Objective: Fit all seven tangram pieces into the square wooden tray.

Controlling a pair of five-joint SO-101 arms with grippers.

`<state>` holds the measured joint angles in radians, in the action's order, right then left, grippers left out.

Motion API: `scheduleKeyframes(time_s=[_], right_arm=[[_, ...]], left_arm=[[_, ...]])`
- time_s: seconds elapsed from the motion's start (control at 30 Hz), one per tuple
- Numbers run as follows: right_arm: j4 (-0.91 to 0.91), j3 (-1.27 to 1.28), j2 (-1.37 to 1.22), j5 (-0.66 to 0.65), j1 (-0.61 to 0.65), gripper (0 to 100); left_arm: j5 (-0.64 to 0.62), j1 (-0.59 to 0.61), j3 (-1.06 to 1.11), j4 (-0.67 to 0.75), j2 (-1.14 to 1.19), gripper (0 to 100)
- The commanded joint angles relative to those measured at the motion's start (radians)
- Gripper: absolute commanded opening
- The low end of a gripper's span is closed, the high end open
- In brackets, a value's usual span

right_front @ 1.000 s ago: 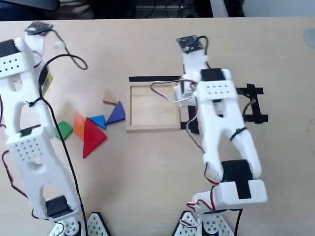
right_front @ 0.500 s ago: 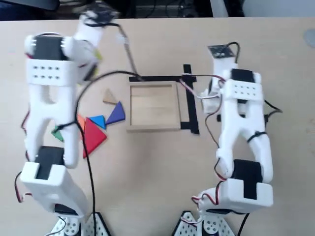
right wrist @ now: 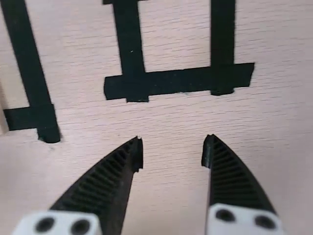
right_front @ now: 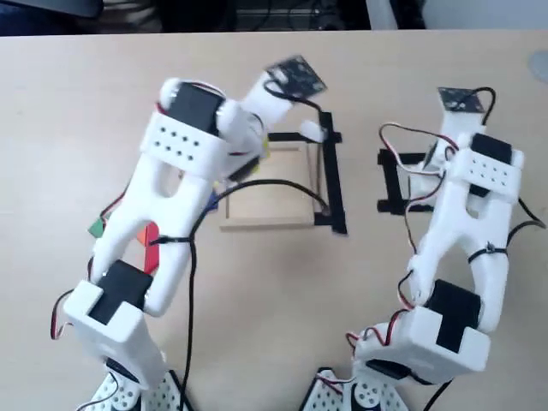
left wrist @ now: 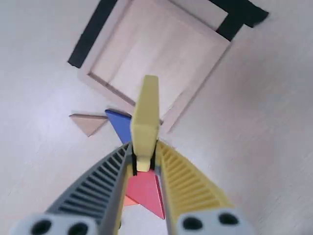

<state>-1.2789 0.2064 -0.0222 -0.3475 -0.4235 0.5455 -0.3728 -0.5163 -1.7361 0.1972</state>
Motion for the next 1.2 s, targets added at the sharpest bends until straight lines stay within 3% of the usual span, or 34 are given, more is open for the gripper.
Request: scheduleKeyframes(time_s=[0.0,0.17,0.47,1.17], right_arm=[[0.017,-0.022,0.053,-0.026,-0.032,21.5],[0.017,-0.021,0.053,-0.026,-0.035,21.5],[0.044,-0.019,0.044,-0.026,-0.046,21.5],[0.078,0.025,0.051,-0.026,0.0,21.5]], left_arm=[[-0.029,-0.039,0.048,0.075,-0.029,3],[-0.048,-0.096,0.114,0.127,0.06,3],[-0.037,-0.09,0.084,0.221,0.233,3],[-0.009,-0.085,-0.09,0.181,0.462,3]])
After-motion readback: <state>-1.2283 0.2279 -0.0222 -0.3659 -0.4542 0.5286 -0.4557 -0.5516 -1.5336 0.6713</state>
